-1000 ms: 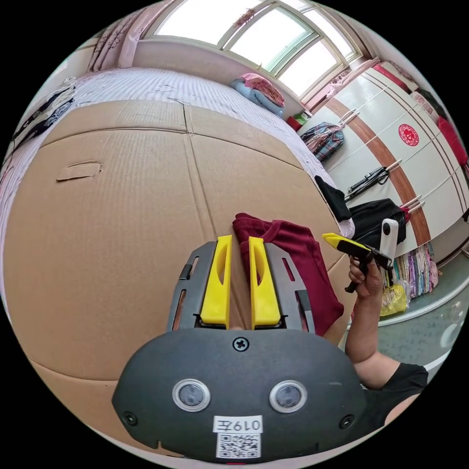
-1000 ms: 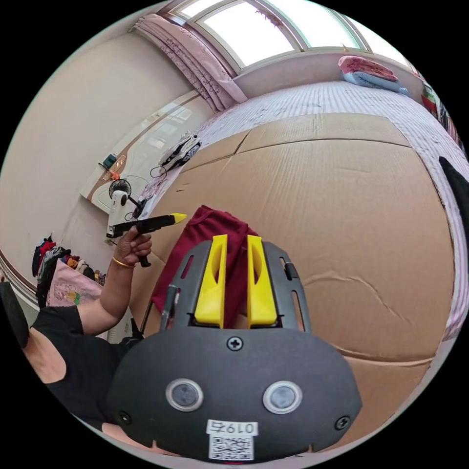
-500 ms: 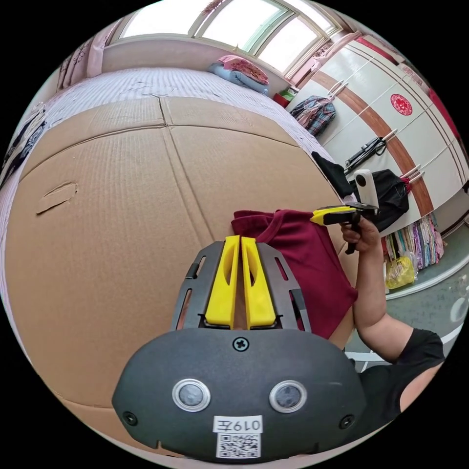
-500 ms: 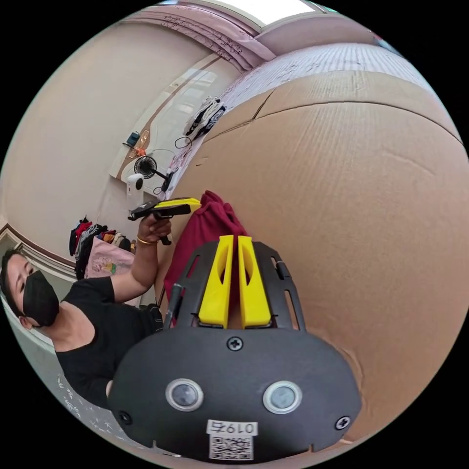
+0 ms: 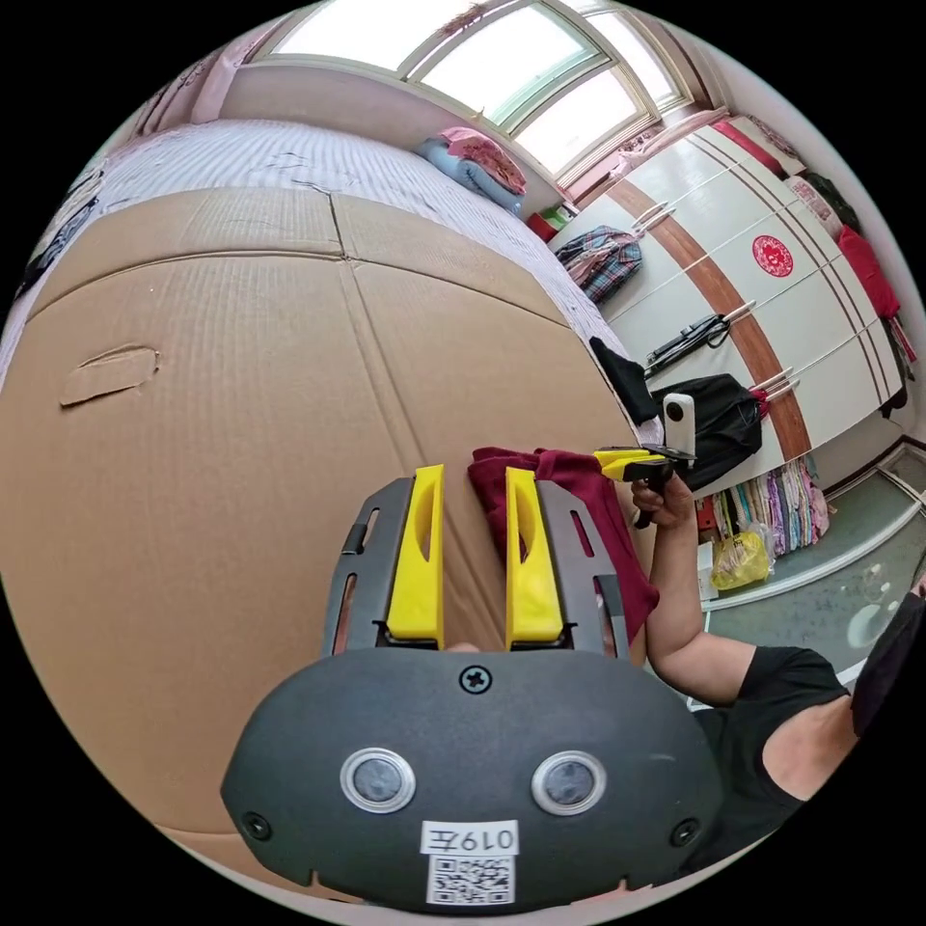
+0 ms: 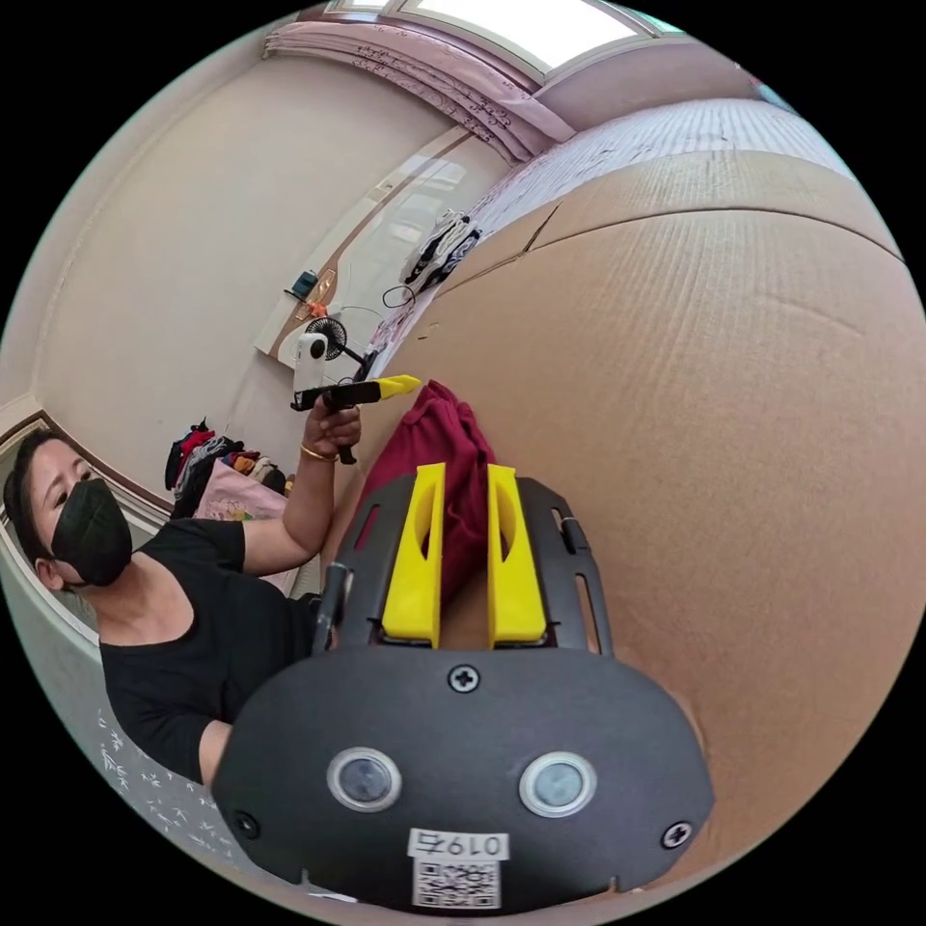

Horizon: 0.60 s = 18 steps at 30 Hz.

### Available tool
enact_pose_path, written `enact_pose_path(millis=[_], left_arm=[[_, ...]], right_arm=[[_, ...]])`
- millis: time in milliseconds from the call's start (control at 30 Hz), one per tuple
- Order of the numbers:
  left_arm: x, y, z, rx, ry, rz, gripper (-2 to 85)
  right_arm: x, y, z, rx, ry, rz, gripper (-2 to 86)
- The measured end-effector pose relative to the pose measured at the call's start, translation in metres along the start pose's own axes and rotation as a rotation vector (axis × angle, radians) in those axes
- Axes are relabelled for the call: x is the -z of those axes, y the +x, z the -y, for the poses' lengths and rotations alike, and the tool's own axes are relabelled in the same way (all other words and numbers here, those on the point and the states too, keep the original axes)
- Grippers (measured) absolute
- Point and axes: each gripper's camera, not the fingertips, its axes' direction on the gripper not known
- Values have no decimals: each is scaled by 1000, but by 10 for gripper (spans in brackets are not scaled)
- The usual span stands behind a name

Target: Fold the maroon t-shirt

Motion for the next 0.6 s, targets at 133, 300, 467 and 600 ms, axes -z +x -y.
enact_pose_path(millis=[133, 300, 467, 600], left_arm=[[-12, -3, 24, -18, -79, 10, 88], [-17, -3, 28, -38, -63, -19, 83], [-18, -7, 26, -38, -60, -88, 72], [-17, -5, 28, -15, -46, -38, 33]], right_arm=[[26, -12, 8, 7, 79, 2, 81], [29, -14, 22, -14, 60, 32, 90], [35, -26, 38, -3, 44, 61, 92], [45, -31, 44, -3, 62, 85, 90]])
